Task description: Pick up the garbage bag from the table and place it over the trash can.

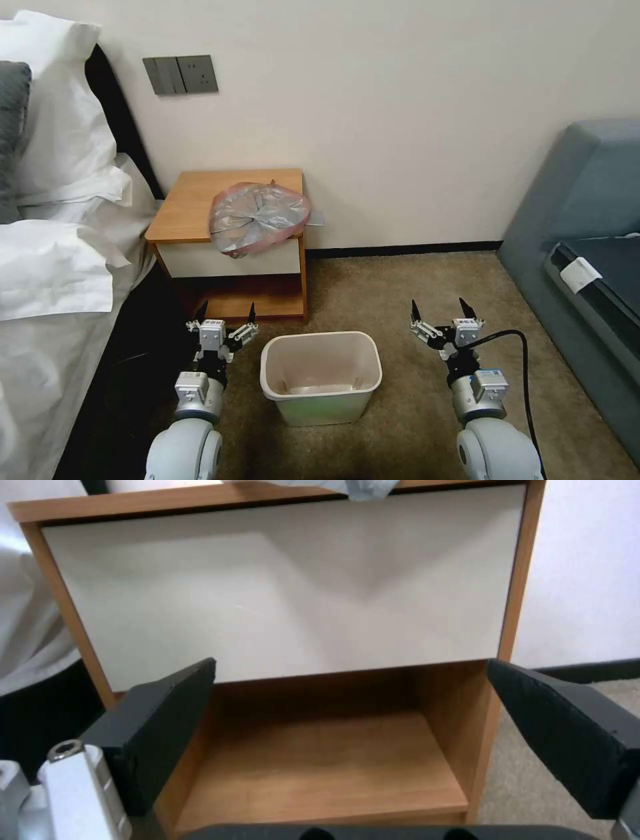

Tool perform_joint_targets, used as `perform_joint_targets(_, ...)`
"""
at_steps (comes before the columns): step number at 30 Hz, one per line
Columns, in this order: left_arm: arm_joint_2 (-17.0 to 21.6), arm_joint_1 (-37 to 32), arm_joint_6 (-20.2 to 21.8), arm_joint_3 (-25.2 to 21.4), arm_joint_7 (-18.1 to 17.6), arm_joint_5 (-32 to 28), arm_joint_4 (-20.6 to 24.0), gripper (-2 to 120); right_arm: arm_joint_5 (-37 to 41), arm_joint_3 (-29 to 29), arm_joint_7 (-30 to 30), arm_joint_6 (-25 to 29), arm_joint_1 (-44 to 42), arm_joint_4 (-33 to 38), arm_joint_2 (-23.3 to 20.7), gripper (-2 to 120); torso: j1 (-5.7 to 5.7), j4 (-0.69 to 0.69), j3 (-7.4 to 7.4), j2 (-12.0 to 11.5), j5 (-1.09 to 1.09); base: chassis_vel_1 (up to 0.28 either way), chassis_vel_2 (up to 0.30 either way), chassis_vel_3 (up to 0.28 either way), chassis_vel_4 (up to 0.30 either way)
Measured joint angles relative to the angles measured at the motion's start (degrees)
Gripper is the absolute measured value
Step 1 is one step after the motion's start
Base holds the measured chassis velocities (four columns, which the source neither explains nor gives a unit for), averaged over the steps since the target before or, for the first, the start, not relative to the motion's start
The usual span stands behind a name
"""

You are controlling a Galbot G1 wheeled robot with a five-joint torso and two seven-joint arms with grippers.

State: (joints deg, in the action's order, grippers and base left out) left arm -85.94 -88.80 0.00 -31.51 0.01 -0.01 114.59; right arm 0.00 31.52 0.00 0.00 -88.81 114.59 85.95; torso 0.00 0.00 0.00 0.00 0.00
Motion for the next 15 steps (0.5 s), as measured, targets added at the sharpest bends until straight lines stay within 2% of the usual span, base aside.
perform_joint_targets(15,0.0,0.0,0.0,0.0,0.0,0.0,0.0,100,0.0,0.0,0.0,0.0,0.0,0.0,0.0,100,0.0,0.0,0.0,0.0,0.0,0.0,0.0,0.0,0.0)
